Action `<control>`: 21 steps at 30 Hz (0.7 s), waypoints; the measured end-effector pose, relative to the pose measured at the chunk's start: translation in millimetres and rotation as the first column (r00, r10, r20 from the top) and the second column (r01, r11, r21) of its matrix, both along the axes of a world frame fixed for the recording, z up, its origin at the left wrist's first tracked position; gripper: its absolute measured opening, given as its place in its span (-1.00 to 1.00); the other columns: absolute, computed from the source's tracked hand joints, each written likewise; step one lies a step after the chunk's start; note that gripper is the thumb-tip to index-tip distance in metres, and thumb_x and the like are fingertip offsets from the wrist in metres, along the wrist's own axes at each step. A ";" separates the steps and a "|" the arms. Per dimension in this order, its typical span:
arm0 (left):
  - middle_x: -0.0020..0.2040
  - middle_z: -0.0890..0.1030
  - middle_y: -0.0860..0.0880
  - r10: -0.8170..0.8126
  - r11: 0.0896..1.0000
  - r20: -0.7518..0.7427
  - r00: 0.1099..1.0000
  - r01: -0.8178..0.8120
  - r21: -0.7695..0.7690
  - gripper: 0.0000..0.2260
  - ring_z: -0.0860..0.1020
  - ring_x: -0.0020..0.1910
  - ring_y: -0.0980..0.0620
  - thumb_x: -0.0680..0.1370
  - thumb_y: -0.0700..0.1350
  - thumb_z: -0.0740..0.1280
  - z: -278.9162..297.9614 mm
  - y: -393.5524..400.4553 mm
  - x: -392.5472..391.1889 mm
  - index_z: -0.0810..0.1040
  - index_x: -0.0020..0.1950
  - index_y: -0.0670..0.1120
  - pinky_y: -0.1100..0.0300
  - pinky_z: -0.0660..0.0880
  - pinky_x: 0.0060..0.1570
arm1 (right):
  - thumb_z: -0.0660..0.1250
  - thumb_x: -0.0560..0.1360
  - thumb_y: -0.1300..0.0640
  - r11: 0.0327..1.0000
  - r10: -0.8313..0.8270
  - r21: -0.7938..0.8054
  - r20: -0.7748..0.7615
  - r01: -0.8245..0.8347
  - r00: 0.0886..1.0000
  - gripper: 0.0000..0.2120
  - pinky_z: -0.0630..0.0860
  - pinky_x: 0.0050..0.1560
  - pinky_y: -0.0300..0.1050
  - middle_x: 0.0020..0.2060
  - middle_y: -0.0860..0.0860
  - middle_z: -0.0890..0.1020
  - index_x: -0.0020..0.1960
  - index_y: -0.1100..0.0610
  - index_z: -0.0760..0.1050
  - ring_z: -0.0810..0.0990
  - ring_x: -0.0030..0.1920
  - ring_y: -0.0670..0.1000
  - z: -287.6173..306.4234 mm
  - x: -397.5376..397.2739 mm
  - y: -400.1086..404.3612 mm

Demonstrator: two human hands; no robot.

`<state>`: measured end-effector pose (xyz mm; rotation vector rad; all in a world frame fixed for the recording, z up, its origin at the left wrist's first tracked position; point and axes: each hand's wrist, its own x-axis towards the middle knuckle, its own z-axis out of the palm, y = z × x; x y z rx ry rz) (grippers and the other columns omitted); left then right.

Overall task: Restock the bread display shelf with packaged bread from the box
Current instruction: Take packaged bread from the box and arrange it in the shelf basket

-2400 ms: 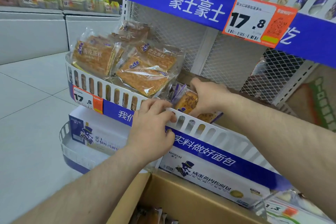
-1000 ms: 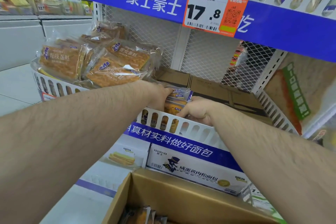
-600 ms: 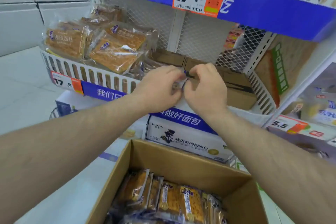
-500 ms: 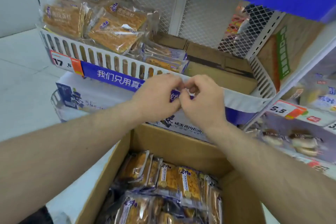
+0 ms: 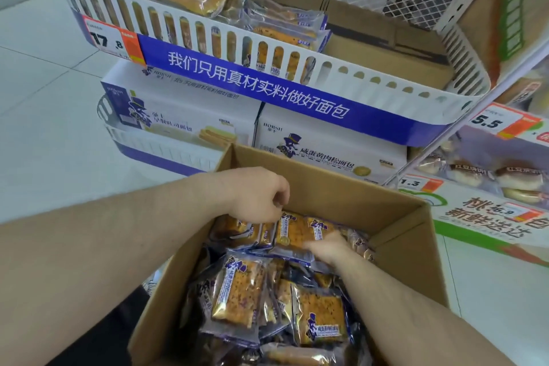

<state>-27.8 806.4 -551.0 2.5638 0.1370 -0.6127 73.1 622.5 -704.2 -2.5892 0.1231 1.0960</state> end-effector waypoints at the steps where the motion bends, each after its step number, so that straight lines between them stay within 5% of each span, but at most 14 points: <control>1: 0.06 0.52 0.11 -0.014 1.000 -0.028 1.000 0.014 0.005 -0.72 0.52 0.07 0.07 0.60 -0.03 0.27 -1.2 1.8 1.4 0.50 0.31 0.02 0.17 0.49 0.10 | 0.55 0.37 -0.09 0.998 -0.065 0.010 -0.038 0.066 0.997 -0.38 0.51 -0.17 -0.12 -0.08 0.08 0.61 0.24 0.21 0.41 0.60 -0.15 0.02 -7.1 -2.8 -0.9; 2: 0.10 0.54 0.10 -0.026 1.000 -0.049 0.998 0.026 0.007 -0.73 0.52 0.09 0.07 0.60 -0.03 0.28 -1.6 3.2 3.4 0.50 0.30 0.03 0.16 0.49 0.12 | 0.60 0.32 -0.10 0.993 -0.117 0.010 -0.050 0.117 0.992 -0.32 0.54 -0.08 -0.09 -0.04 0.10 0.65 0.25 0.24 0.42 0.62 -0.11 0.05 -12.8 -3.9 0.1; 7: 0.13 0.59 0.04 -0.038 0.999 -0.114 0.993 0.041 0.019 -0.73 0.56 0.11 0.01 0.58 -0.01 0.30 -0.7 12.2 18.8 0.51 0.28 0.02 0.04 0.51 0.20 | 0.57 0.34 0.02 0.960 -0.230 0.149 -0.069 0.238 0.971 -0.61 0.61 0.09 0.06 -0.22 0.08 0.69 -0.01 0.24 0.55 0.68 -0.17 0.04 -18.8 -1.1 15.6; 10: -0.06 0.61 0.07 -0.022 1.000 -0.146 0.989 0.023 0.001 -0.75 0.60 0.03 0.02 0.58 -0.03 0.31 0.6 15.4 25.6 0.54 0.24 -0.01 0.03 0.54 0.15 | 0.53 0.23 -0.30 0.932 -0.259 0.229 -0.116 0.279 0.959 -0.28 0.55 -0.02 -0.05 0.00 0.09 0.60 0.08 0.24 0.44 0.61 -0.11 0.08 -12.6 -0.1 34.4; 12: -0.13 0.55 0.15 -0.021 1.000 -0.161 0.987 0.022 0.005 -0.75 0.57 0.00 0.06 0.58 -0.04 0.31 -0.6 15.3 28.8 0.55 0.24 -0.01 0.10 0.52 0.12 | 0.47 0.10 -0.35 0.881 -0.364 0.252 -0.176 0.399 0.915 -0.05 0.52 0.15 0.02 0.15 0.09 0.59 0.32 0.20 0.43 0.60 0.11 0.18 -20.5 9.6 40.1; 16: 0.14 0.56 0.06 -0.033 0.999 -0.200 0.979 0.038 0.021 -0.71 0.51 0.10 0.05 0.60 -0.02 0.29 -4.4 14.1 32.1 0.52 0.31 -0.01 0.12 0.47 0.19 | 0.48 0.38 -0.02 0.877 -0.307 0.228 -0.409 0.422 0.859 -0.51 0.57 0.21 0.11 -0.03 0.13 0.73 0.21 0.25 0.59 0.70 0.07 0.19 -22.1 24.0 40.1; 21: 0.21 0.60 0.00 -0.046 0.999 -0.270 0.962 0.051 0.011 -0.73 0.56 0.14 0.00 0.61 -0.03 0.27 -8.3 14.9 32.3 0.56 0.28 -0.04 0.10 0.50 0.20 | 0.53 0.43 0.07 0.842 -0.293 0.228 -0.567 0.489 0.770 -0.60 0.59 0.18 0.15 -0.04 0.17 0.74 0.19 0.24 0.62 0.73 -0.02 0.16 -29.6 20.9 27.9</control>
